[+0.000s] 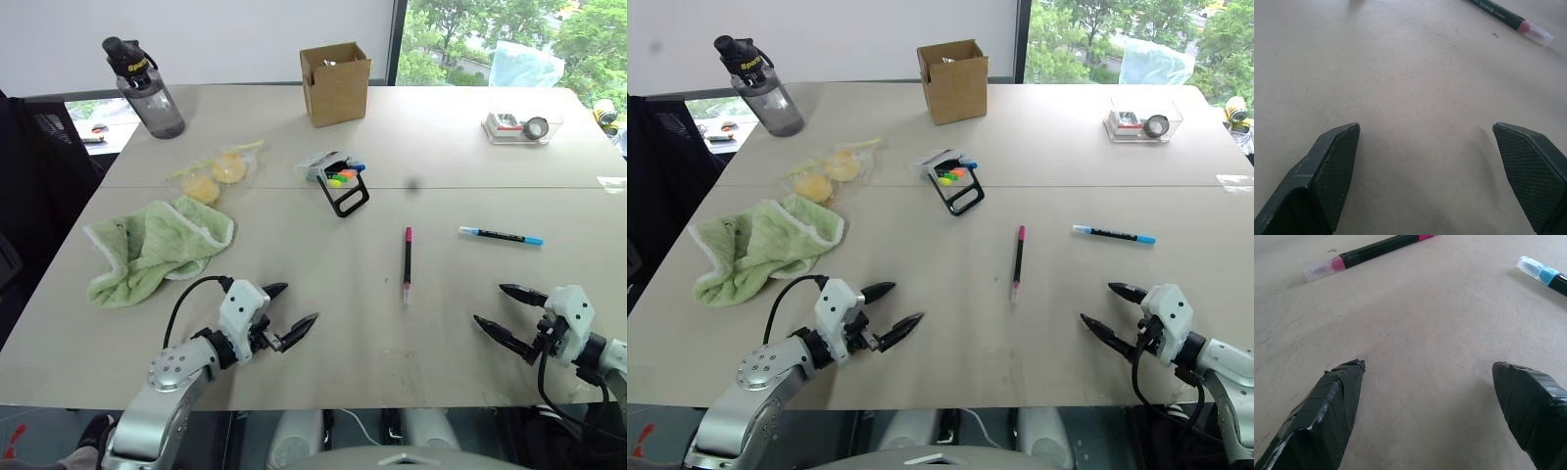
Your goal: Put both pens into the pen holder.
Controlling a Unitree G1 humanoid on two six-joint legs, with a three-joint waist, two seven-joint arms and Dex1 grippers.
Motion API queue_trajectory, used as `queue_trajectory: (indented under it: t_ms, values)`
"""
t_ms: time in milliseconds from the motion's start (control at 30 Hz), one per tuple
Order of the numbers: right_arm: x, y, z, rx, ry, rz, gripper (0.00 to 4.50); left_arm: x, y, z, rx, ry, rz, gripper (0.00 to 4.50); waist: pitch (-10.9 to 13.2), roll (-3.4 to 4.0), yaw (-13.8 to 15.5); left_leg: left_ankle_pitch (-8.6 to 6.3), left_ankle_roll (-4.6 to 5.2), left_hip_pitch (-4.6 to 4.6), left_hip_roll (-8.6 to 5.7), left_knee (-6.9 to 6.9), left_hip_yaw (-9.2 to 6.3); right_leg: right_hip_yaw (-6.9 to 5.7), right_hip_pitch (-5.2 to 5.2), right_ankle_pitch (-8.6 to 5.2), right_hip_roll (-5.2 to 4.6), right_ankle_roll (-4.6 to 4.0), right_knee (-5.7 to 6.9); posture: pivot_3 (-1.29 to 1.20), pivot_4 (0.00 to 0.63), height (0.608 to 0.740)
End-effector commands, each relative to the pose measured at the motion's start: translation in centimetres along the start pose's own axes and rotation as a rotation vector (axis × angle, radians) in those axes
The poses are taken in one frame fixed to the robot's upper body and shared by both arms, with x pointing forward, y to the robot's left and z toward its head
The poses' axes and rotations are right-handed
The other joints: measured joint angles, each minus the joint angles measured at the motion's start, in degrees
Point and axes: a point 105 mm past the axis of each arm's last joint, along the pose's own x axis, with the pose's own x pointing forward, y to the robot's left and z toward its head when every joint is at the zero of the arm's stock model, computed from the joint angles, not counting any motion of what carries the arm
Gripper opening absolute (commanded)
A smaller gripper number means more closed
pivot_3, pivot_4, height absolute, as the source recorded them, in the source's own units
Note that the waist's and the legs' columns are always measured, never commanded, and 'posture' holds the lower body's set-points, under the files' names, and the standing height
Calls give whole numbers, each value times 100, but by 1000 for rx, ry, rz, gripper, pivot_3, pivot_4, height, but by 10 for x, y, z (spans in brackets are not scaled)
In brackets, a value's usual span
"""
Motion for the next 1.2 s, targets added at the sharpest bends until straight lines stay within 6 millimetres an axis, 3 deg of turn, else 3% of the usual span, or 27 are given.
queue_trajectory:
  t_ms: [33,833,967,1200]
  values:
    - [-1,-3,9,-37,-19,3,4437,-2,0,1,1,-1,-10,4500,0,0,0,0,0,0,0,0,0,0,0,0,0,0,0,0,150,736]
    - [0,-17,13,-33,-27,-24,4437,0,-1,6,-2,-28,-23,4500,0,0,4,0,0,-2,-1,0,0,-1,0,0,-1,0,-1,0,150,736]
    - [8,-39,33,-52,-70,-59,4437,-1,2,36,61,-139,-92,4500,3,-1,-4,0,0,-1,-1,1,2,0,0,1,0,-1,0,0,150,736]
    - [34,-94,47,-135,20,-118,4437,-10,2,90,50,-277,-299,4500,5,-4,-17,1,0,-5,-2,1,4,-1,-6,9,27,12,0,0,150,736]
